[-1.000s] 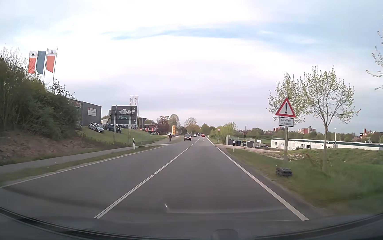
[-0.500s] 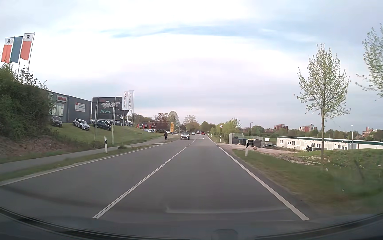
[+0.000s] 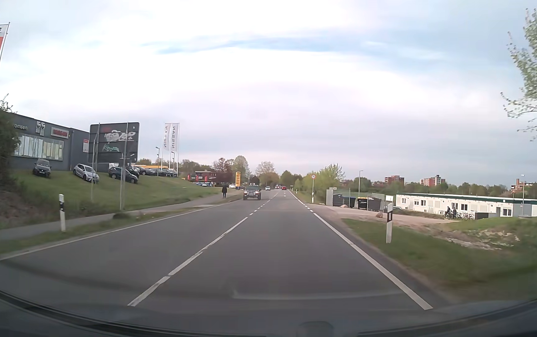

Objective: Follow the waypoints while adhering to traffic rules and regulations

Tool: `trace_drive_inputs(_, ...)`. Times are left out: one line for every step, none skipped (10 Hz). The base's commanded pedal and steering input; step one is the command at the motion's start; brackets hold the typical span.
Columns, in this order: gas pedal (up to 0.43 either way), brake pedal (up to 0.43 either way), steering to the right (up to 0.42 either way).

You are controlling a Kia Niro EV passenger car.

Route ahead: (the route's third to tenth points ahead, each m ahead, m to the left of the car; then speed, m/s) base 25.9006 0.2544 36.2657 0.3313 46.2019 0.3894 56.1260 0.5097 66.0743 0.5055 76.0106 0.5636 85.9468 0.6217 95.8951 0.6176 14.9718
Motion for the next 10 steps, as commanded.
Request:
trace_drive_inputs(0.169, 0.000, 0.003)
trace_drive_inputs(0.169, 0.000, 0.003)
trace_drive_inputs(0.169, 0.000, 0.002)
trace_drive_inputs(0.169, 0.000, 0.003)
trace_drive_inputs(0.169, 0.000, 0.003)
trace_drive_inputs(0.150, 0.000, 0.002)
trace_drive_inputs(0.150, 0.000, 0.002)
trace_drive_inputs(0.150, 0.000, 0.001)
trace_drive_inputs(0.150, 0.000, 0.001)
trace_drive_inputs(0.150, 0.000, 0.000)
